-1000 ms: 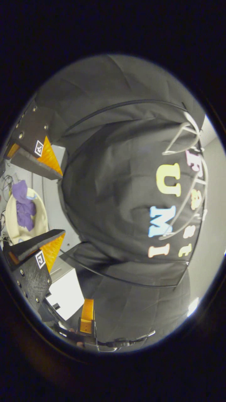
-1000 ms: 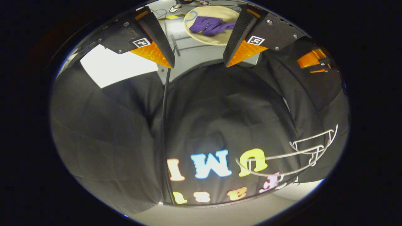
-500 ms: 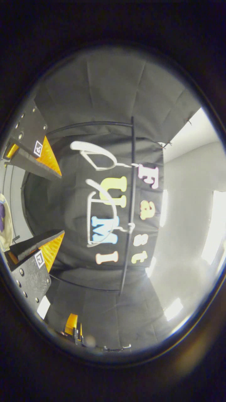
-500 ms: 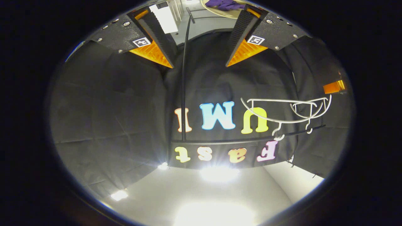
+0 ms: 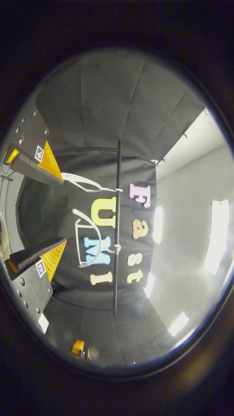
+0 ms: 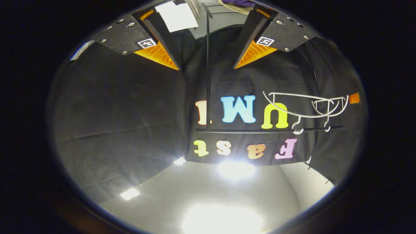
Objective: Grasp the clothes on the hanger with both hands and then place them into the laundry hamper below.
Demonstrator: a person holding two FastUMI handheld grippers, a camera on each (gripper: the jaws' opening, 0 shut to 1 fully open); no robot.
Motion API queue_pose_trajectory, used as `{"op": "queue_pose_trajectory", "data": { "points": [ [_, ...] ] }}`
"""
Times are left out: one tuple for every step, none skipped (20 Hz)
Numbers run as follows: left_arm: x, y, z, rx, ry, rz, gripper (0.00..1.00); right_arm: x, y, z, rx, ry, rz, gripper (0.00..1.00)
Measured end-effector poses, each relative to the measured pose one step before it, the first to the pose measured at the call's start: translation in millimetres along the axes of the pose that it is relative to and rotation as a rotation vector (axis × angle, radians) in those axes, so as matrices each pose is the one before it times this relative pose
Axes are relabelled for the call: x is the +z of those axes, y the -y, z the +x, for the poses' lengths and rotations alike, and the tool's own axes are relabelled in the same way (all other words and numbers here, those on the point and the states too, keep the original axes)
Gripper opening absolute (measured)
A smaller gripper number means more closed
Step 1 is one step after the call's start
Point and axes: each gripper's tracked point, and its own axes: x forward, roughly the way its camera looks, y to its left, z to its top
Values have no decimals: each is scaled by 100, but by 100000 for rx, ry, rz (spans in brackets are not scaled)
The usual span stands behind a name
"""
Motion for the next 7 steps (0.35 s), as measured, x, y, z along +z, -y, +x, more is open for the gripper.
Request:
{"op": "queue_pose_trajectory", "data": {
  "points": [
    [-364, 26, -14, 110, -635, -1577, 91, 135, -413, 130, 748, 182, 1934, 95],
    [-364, 101, -132, -134, -1140, -1510, 91, 47, -212, 59, 758, 348, 539, 92],
    [-473, 108, -25, -625, -840, -693, 91, 83, -167, 37, 350, 407, -798, 95],
    [-174, -28, -105, -31, -699, 334, 91, 229, -48, 16, -164, 701, -1319, 92],
    [-245, -154, -116, 196, -494, 1065, 91, 345, 8, -55, -85, 745, -1288, 91],
    [-325, -126, 33, 89, -761, 1235, 91, 90, -246, -13, 310, 298, -1072, 91],
    [-250, -40, -75, 11, -821, 1132, 92, 20, -270, -22, 376, -61, -655, 91]
  ]
}}
